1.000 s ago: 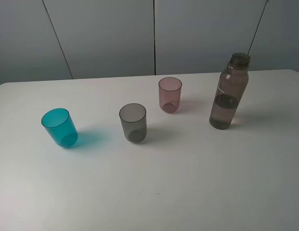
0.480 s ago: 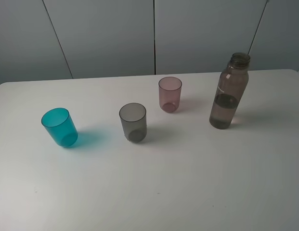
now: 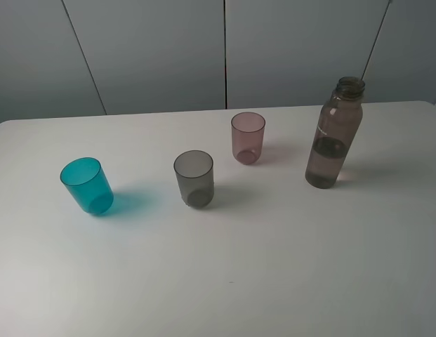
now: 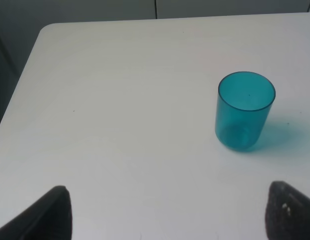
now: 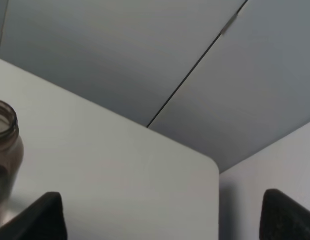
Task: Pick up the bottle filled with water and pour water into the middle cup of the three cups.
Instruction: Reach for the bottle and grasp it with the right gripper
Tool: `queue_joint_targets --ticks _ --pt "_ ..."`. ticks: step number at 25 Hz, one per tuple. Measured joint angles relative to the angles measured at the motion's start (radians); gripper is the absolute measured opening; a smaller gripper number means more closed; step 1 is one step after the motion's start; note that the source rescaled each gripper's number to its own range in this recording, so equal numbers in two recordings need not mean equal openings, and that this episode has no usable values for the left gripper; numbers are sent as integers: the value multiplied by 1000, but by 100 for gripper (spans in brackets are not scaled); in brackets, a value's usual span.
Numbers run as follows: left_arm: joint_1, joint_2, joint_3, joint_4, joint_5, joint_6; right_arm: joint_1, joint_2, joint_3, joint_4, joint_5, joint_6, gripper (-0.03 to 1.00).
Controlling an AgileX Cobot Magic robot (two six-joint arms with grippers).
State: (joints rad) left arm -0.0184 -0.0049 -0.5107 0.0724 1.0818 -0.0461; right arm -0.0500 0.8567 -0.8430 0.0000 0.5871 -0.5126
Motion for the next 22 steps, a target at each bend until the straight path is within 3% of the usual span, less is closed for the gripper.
queue_joint_targets --ticks 7,13,16,19,22 --pt "0 0 0 0 0 0 -8 68 82 130 -8 2 49" --pt "0 0 0 0 0 0 -8 76 264 266 -125 -22 49" --pt "0 0 0 0 0 0 -8 76 352 319 -215 -32 62" --pt "0 0 0 0 0 0 25 76 426 334 -313 -25 84" --pt "0 0 0 0 0 0 79 93 478 340 -398 -23 89"
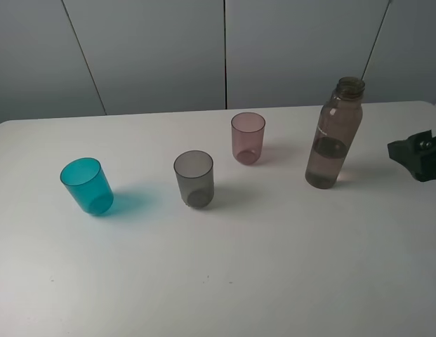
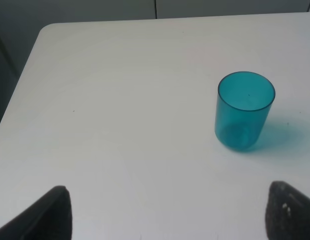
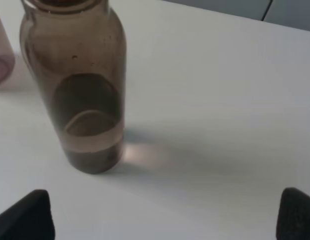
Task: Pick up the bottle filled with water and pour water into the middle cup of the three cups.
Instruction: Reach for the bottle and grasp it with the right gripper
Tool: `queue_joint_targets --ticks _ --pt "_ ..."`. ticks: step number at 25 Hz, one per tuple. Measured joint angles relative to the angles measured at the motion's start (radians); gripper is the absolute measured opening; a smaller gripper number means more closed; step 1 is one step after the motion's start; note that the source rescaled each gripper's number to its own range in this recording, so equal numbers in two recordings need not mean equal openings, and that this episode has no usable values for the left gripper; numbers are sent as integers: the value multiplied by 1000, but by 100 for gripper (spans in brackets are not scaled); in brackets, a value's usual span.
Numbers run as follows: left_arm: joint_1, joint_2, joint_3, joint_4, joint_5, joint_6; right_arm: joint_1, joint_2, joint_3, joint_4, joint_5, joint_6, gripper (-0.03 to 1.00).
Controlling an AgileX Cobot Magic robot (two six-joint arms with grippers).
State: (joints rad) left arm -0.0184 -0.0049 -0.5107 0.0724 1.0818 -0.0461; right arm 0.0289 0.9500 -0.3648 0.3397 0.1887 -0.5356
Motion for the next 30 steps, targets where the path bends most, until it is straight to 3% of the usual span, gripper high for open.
queue_joint_targets --ticks 5,8,17,21,30 --pt "0 0 0 0 0 0 102 161 24 12 -136 21 89" --pt "0 0 0 0 0 0 143 275 24 7 -248 98 88" --pt "0 0 0 0 0 0 159 502 24 -247 -442 448 88" --pt "0 0 0 0 0 0 159 562 24 -382 -546 545 88" --pt "0 0 0 0 0 0 159 736 71 -431 -917 640 88"
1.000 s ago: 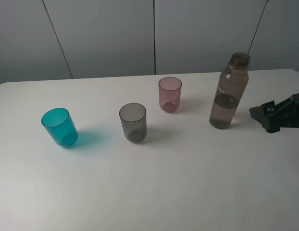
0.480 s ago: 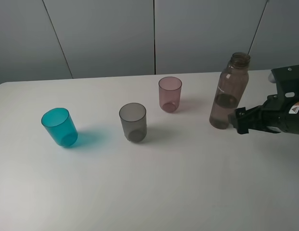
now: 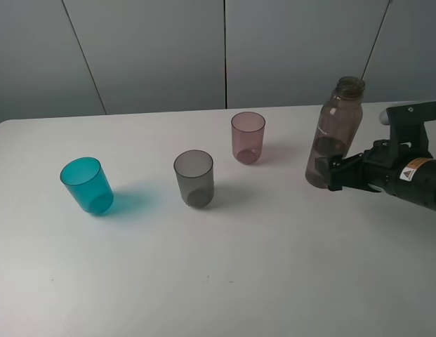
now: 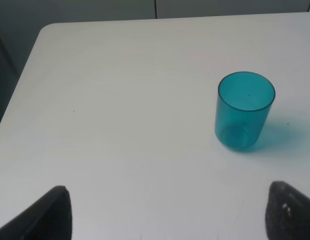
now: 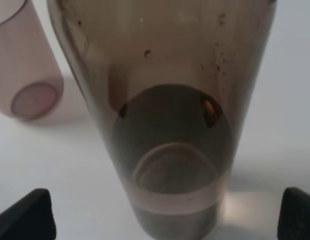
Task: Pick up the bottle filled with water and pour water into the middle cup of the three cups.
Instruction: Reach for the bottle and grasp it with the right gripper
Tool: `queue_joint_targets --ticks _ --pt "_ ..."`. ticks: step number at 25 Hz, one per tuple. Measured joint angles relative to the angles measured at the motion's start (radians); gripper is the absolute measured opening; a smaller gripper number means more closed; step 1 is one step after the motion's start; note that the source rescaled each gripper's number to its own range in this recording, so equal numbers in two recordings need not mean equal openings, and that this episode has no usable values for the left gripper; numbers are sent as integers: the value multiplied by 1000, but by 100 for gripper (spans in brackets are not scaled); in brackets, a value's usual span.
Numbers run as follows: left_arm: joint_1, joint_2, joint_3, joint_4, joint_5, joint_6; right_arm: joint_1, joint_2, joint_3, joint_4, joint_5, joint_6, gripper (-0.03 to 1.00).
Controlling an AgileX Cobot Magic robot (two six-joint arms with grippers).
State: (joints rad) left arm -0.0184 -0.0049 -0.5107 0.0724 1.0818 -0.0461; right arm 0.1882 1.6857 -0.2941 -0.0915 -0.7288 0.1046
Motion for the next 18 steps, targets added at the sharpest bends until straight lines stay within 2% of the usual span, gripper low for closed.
queue_joint_targets --ticks 8,18 --pt "0 0 0 0 0 0 0 89 4 31 -190 -26 88" --pt "0 0 0 0 0 0 0 157 -15 33 -291 -62 88"
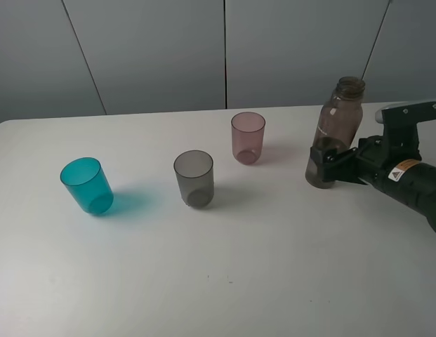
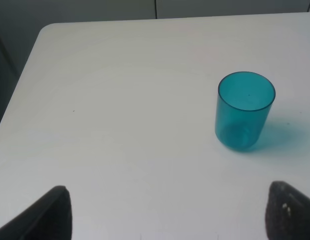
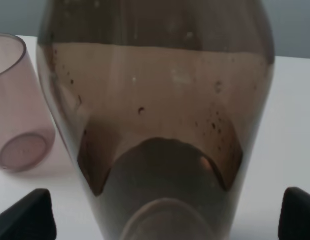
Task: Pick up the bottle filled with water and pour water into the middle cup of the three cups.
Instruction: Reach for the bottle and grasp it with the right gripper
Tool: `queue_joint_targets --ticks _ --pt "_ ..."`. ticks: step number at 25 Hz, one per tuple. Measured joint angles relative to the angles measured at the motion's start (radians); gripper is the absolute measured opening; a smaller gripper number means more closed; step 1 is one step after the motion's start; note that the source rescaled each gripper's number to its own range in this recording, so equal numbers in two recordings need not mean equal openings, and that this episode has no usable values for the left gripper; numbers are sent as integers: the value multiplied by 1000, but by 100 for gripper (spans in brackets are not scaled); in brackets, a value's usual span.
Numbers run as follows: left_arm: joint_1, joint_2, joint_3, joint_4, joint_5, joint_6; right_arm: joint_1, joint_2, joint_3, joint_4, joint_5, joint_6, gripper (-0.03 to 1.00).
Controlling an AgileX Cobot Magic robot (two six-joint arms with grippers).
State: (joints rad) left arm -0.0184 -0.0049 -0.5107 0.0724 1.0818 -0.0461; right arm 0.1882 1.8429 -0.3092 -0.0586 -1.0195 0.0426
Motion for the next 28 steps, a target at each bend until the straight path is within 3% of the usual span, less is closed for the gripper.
queue_joint_targets --ticks 7,20,28 --pt "0 0 0 0 0 0 0 56 -10 -6 -96 0 88" --pt "0 0 0 0 0 2 0 129 -102 -14 -118 2 88" --pt "0 0 0 0 0 4 0 181 -140 -55 -162 66 88"
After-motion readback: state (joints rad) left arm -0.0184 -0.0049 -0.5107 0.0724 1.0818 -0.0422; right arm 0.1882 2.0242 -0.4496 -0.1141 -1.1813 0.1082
